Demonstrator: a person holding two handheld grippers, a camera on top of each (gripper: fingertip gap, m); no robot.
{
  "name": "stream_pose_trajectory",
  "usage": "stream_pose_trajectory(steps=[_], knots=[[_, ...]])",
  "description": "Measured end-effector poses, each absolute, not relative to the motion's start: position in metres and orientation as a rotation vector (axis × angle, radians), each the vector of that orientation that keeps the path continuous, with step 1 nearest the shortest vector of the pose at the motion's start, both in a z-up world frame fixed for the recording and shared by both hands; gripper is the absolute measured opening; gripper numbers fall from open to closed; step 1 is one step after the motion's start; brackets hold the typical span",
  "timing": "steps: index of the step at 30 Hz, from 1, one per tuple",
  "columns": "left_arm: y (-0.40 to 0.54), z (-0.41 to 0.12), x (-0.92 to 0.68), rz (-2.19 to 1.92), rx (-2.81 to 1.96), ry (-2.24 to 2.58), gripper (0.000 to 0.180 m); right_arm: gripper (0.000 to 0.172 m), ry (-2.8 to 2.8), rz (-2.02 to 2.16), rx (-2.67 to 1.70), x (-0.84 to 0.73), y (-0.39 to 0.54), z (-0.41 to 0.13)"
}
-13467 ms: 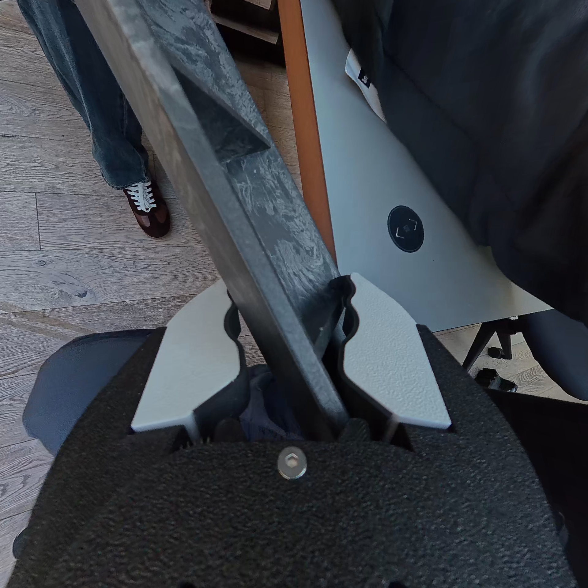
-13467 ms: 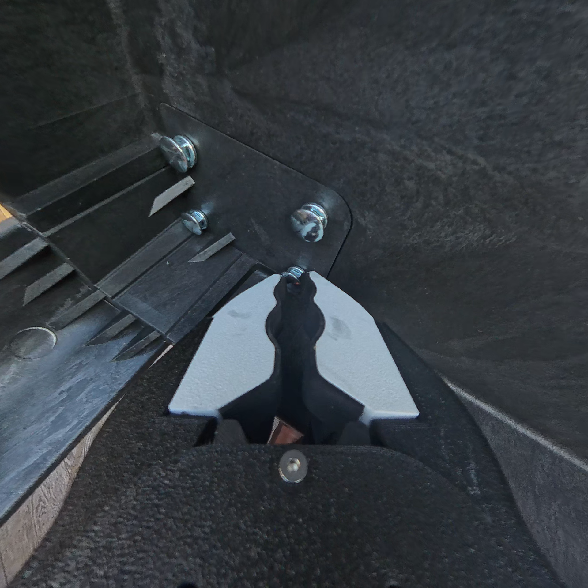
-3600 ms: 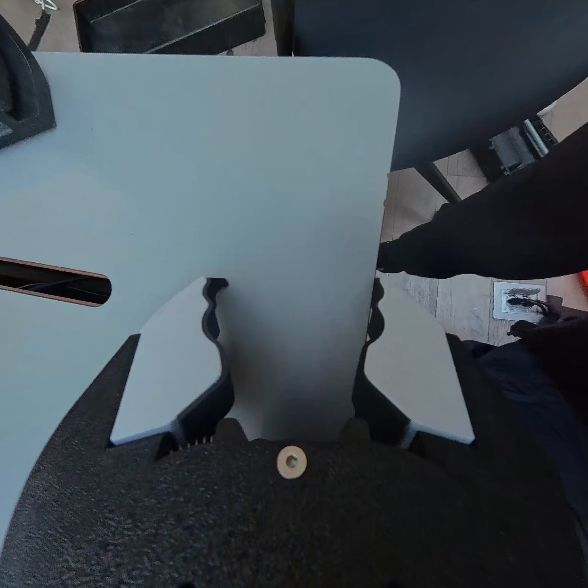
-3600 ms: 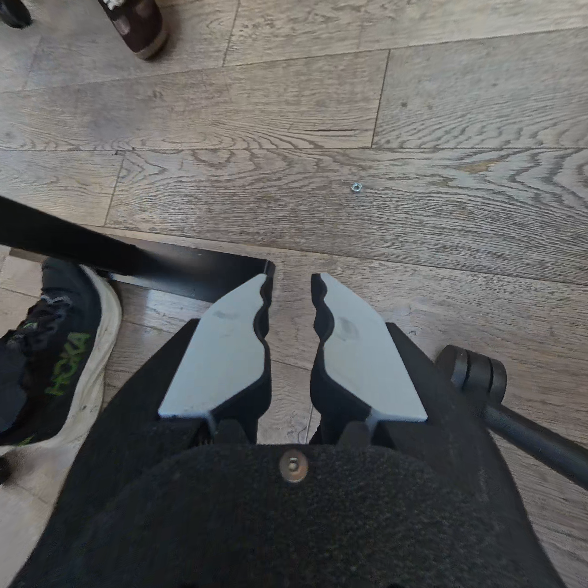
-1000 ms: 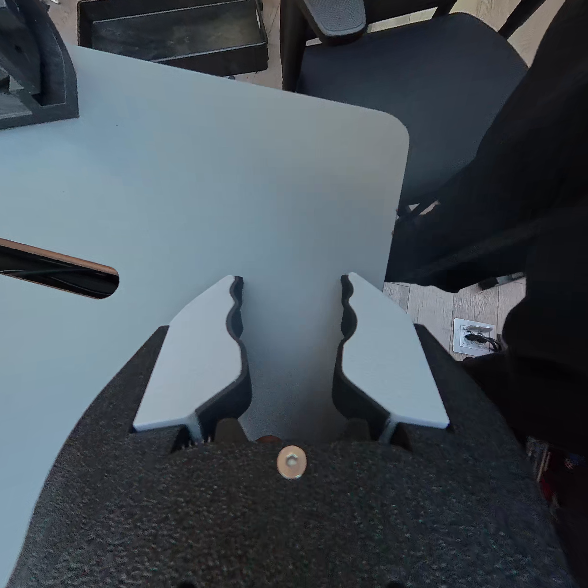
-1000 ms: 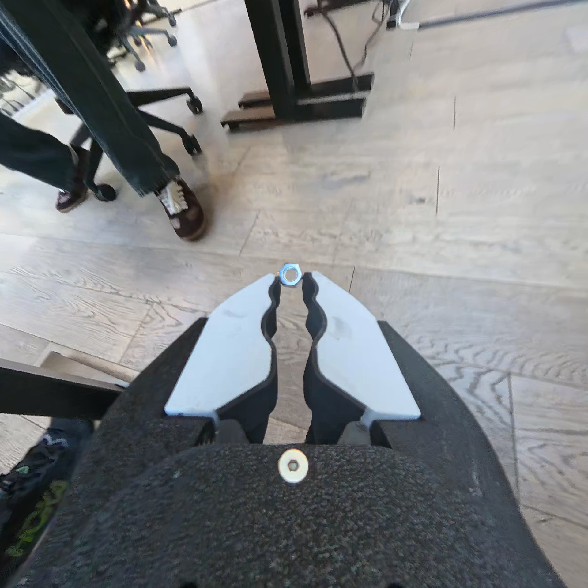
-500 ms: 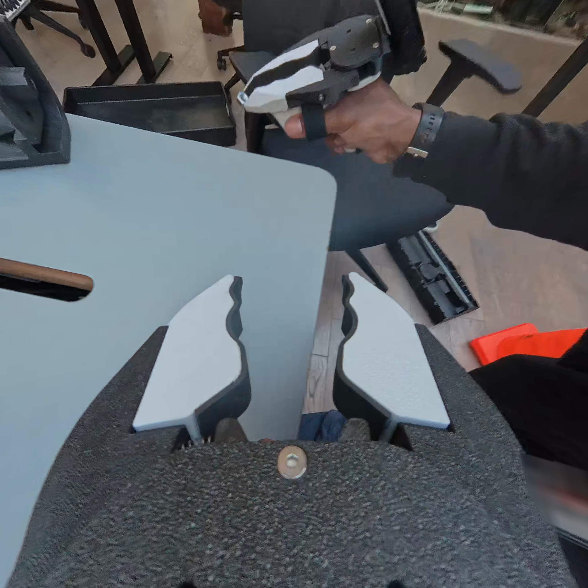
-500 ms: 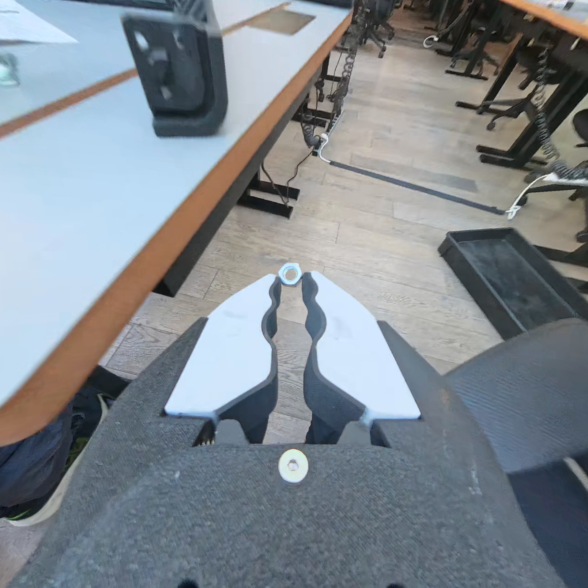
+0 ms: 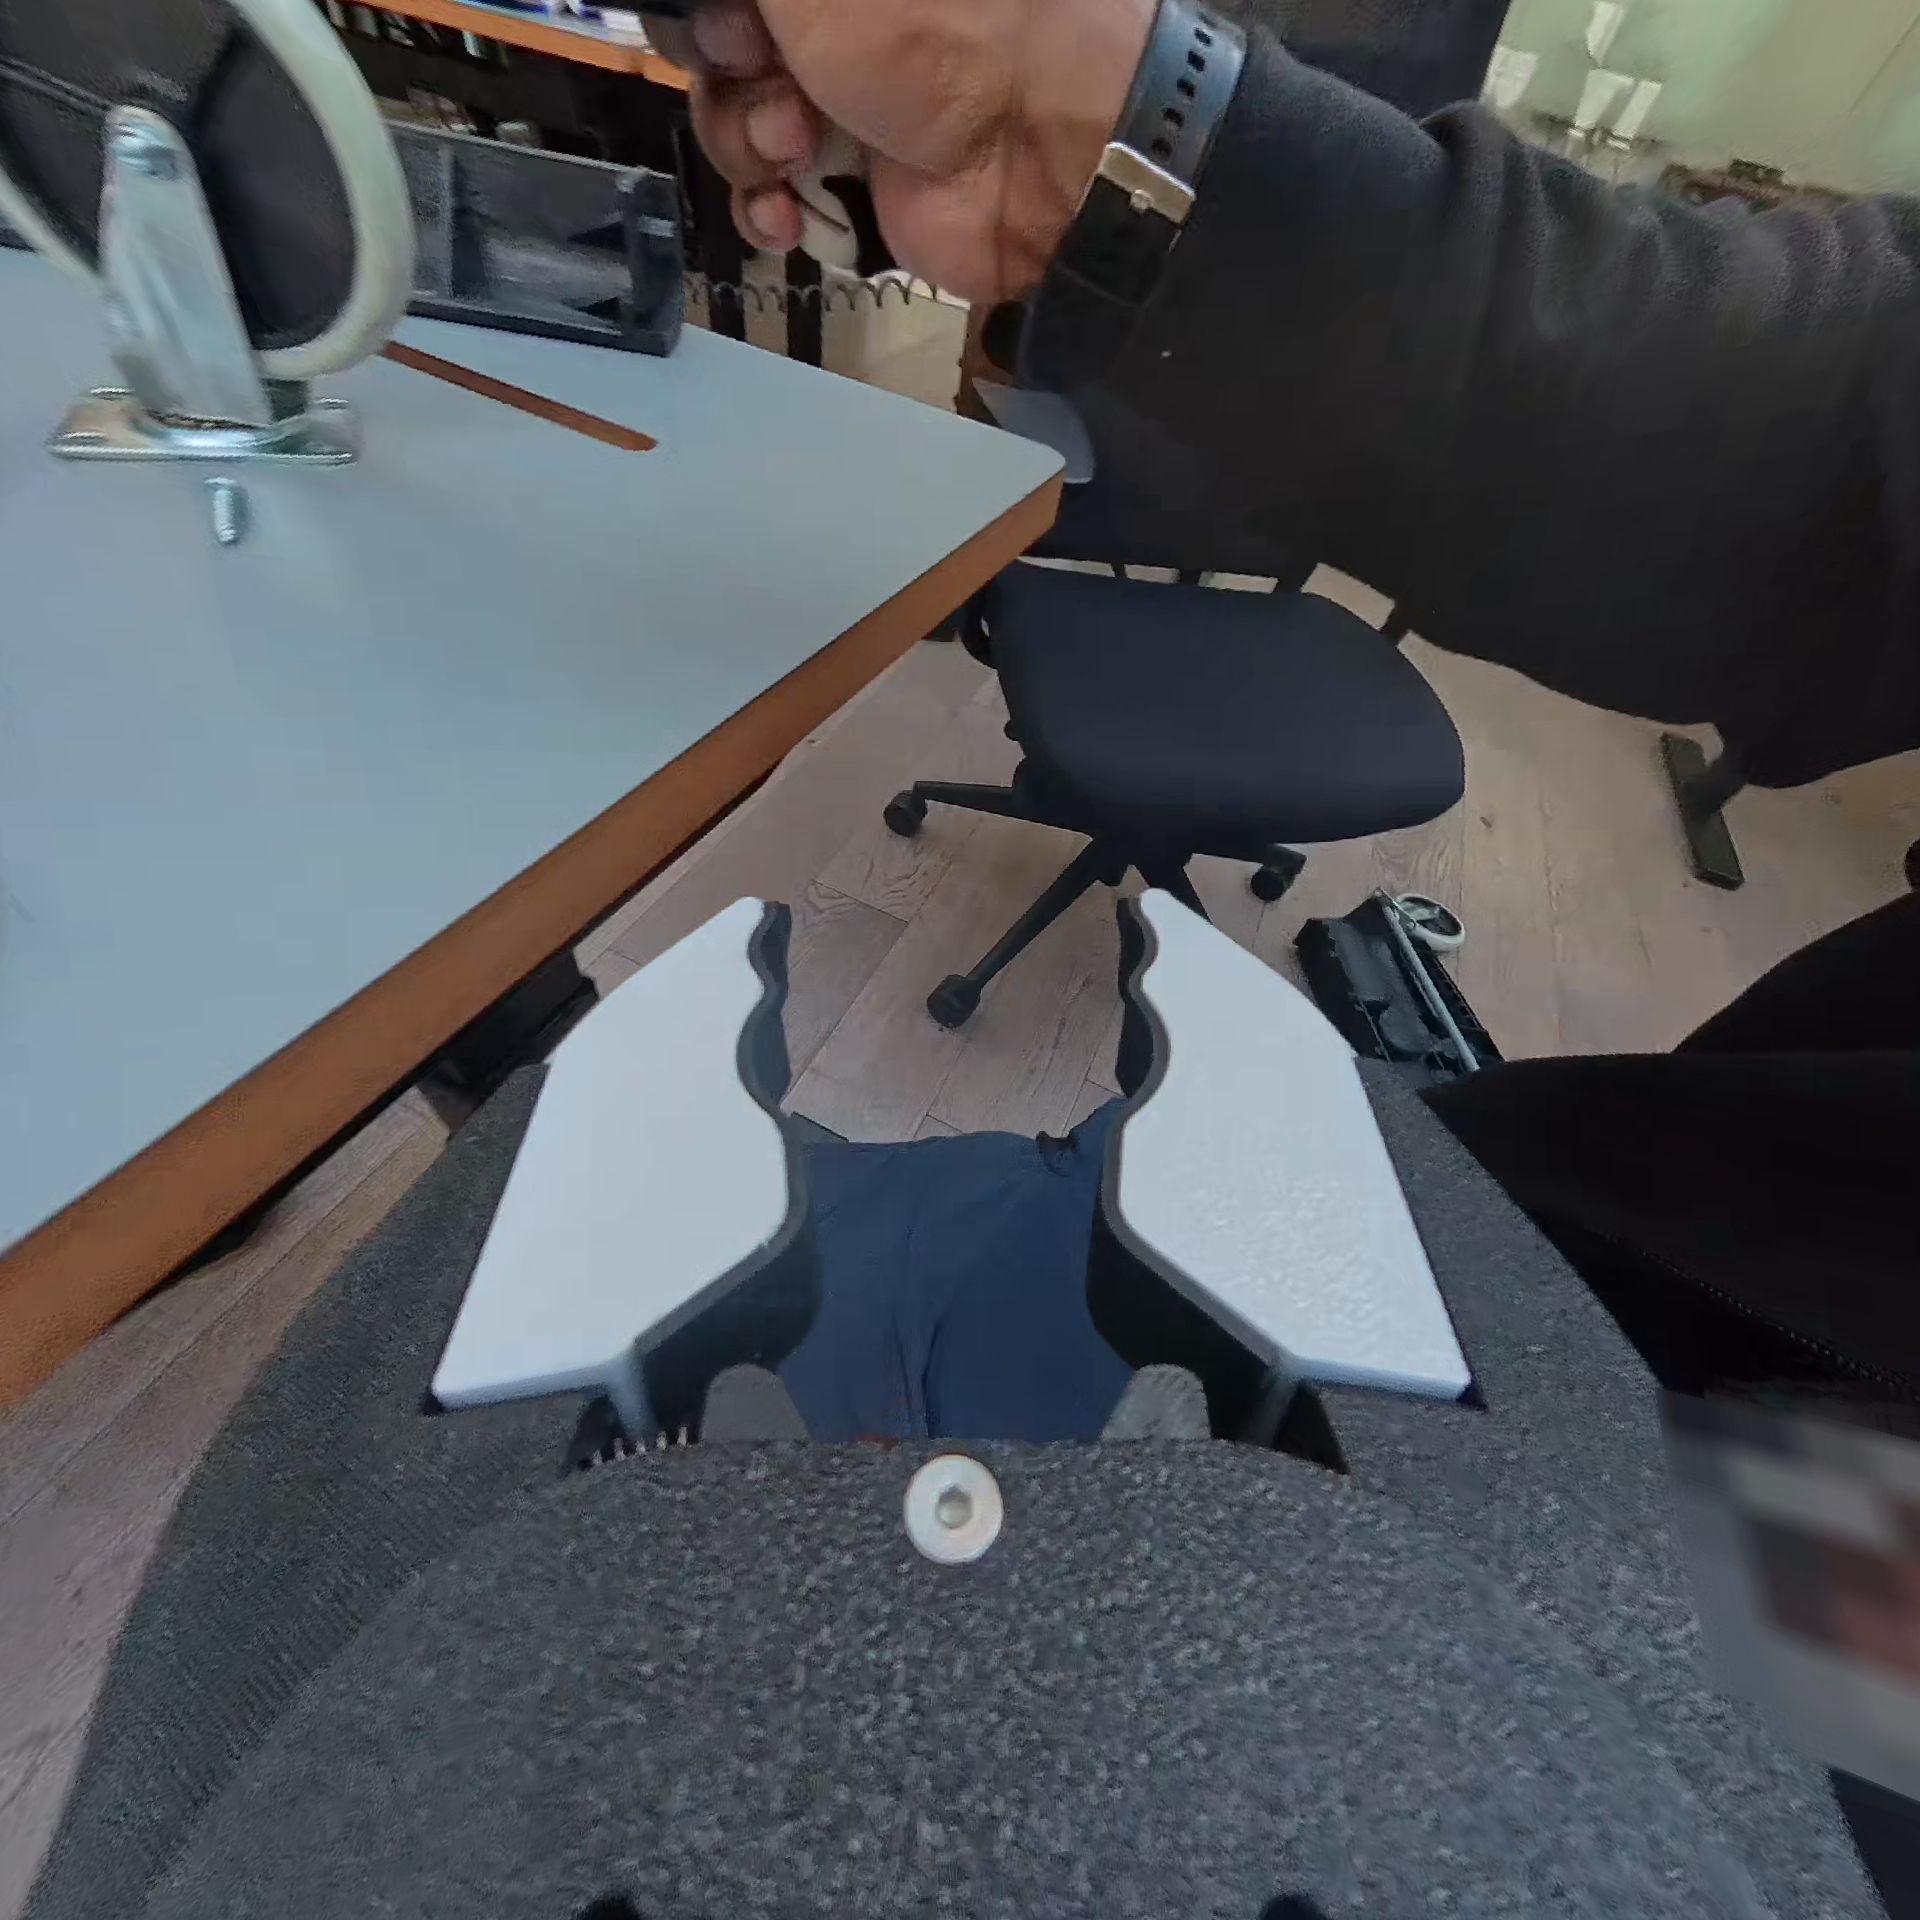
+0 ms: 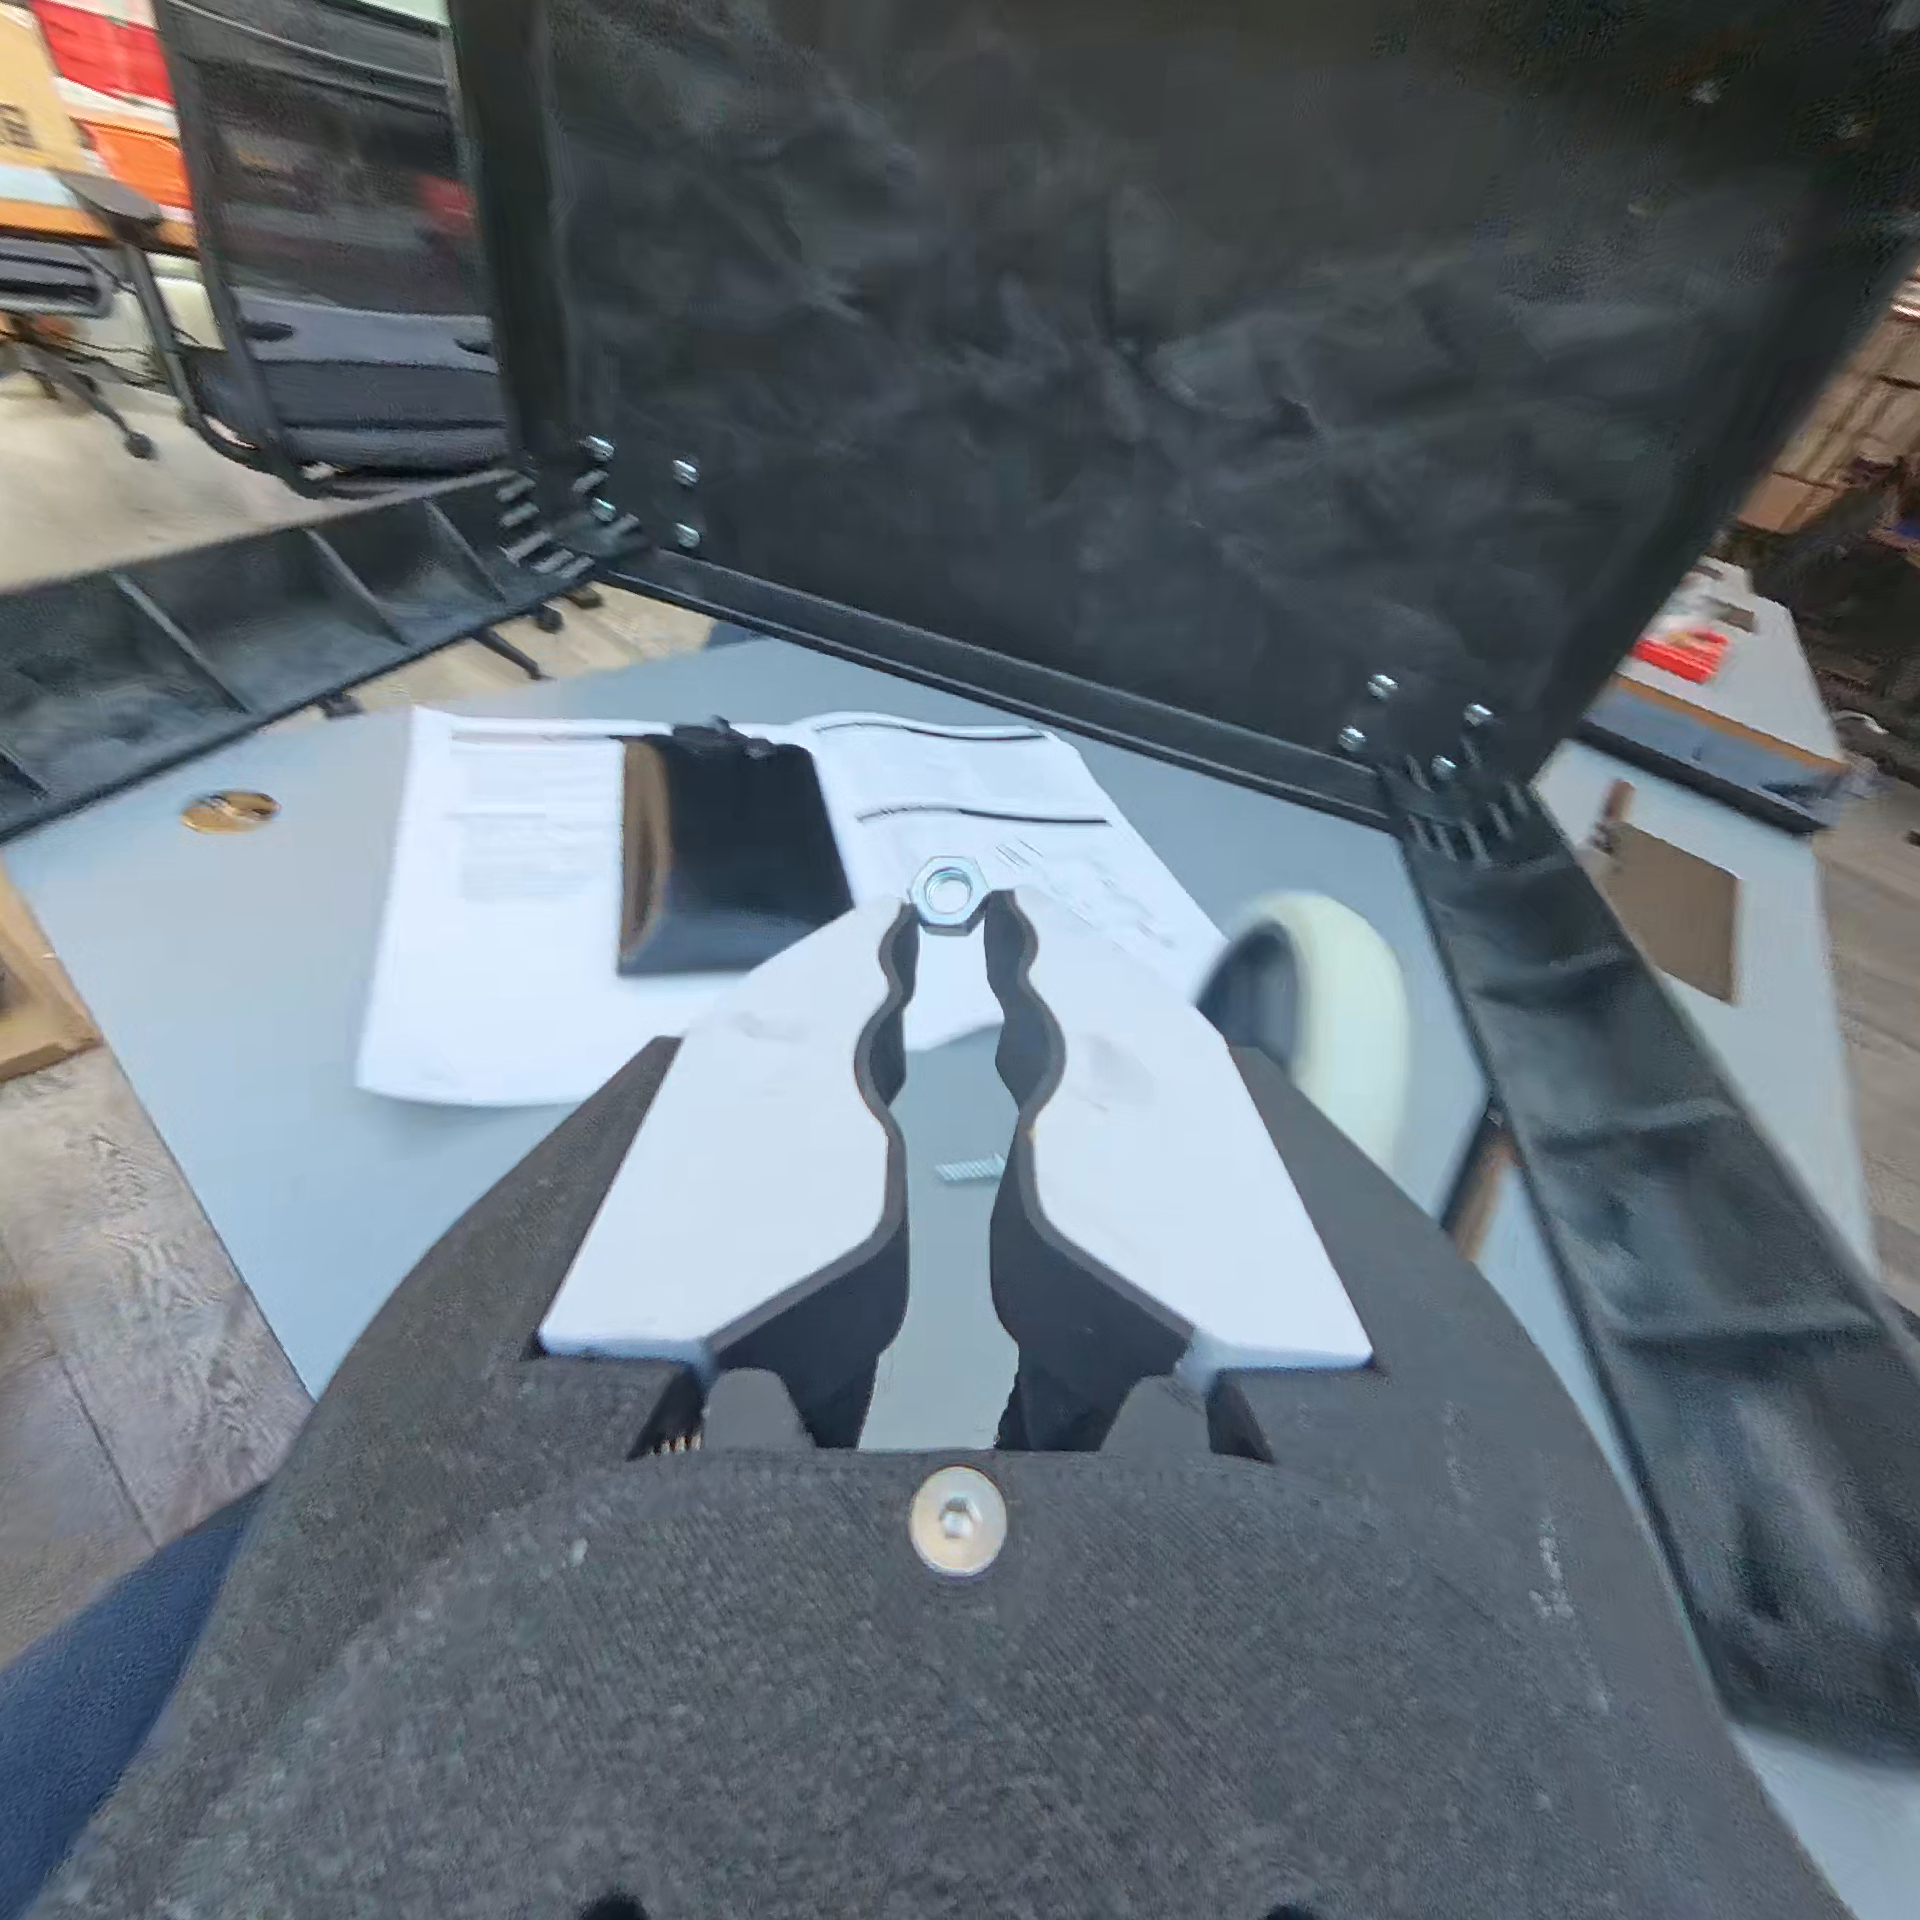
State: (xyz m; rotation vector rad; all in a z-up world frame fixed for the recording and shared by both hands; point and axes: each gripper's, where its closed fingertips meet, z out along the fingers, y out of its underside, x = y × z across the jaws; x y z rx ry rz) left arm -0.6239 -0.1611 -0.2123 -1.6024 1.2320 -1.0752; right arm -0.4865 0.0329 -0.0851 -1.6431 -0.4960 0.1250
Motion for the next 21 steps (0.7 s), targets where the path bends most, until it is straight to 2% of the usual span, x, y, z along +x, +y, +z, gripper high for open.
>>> stream_pose_trajectory(steps=[12, 17, 21], knots=[[-0.119, -0.241, -0.850, -1.022, -1.670, 0.786, 0.061, 0.011, -0.819, 0.553, -1.466, -0.936, 0.140, -0.060], [-0.092, -0.241, -0.928, -0.968, -1.671, 0.664, 0.061, 0.009, -0.856, 0.503, -1.462, -1.041, 0.183, -0.064], [-0.075, -0.260, -0.990, -0.916, -1.736, 0.606, 0.061, 0.008, -0.791, 0.466, -1.507, -1.085, 0.225, -0.071]])
